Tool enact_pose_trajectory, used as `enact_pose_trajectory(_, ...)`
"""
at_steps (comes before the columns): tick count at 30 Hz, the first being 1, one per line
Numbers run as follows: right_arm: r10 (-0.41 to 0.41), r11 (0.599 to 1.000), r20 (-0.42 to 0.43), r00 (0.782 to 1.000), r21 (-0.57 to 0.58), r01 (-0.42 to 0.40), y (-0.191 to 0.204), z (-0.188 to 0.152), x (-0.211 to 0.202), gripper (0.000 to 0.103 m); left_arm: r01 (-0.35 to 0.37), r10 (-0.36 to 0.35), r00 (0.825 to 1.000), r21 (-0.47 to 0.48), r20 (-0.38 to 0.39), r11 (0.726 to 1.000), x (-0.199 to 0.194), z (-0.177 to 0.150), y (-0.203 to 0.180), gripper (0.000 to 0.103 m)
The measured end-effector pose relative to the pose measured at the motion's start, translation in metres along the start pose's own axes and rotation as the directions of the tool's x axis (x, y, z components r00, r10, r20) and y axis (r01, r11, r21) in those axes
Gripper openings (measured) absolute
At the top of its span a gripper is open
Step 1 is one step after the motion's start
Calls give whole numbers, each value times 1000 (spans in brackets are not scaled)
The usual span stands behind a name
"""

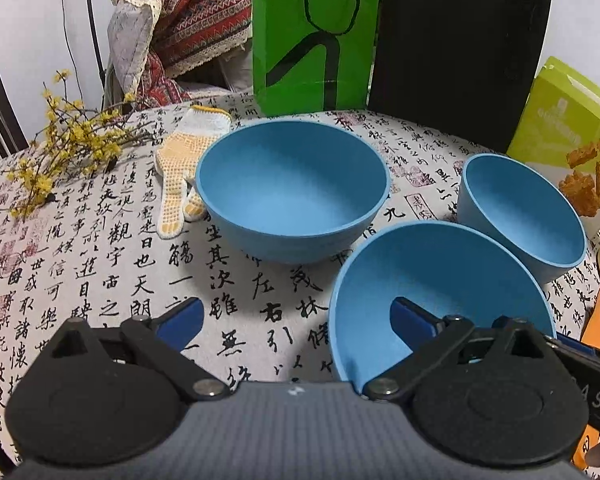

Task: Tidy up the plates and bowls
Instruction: 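Position both open grippers around the rim of the nearest blue bowl, then close both grippers on the rim of the blue bowl, then lift the held blue bowl off the table with both grippers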

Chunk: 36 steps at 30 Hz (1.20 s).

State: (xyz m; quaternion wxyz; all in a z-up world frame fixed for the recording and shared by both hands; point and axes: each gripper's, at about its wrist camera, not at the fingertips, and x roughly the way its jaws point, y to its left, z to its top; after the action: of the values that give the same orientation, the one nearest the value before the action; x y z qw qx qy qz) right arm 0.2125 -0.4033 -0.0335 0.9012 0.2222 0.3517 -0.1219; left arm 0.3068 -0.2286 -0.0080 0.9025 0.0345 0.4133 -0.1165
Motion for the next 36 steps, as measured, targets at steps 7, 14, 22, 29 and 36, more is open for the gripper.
enact_pose_trajectory(7, -12, 1000, -27, 1000, 6, 12, 5, 0, 6, 46, 14, -14, 999, -4, -41, 1000, 5, -2, -2, 72)
enact_pose_trajectory(14, -26, 1000, -48, 998, 2, 27, 10, -3, 10, 32, 30, -31, 998, -18, -63, 999, 8, -3, 0, 42)
enact_pose_trajectory(22, -54, 999, -57, 997, -12, 53, 17, -5, 9, 14, 54, -55, 995, -13, -81, 998, 6, -3, -4, 14)
enact_pose_trajectory(29, -65, 998, -42, 997, -10, 65, 18, -5, 5, 11, 55, -56, 996, -16, -76, 998, 4, -4, -4, 11)
enact_pose_trajectory(36, -65, 998, -35, 997, -11, 64, 21, -6, 3, 10, 49, -50, 997, -21, -62, 999, 0, -4, -1, 11)
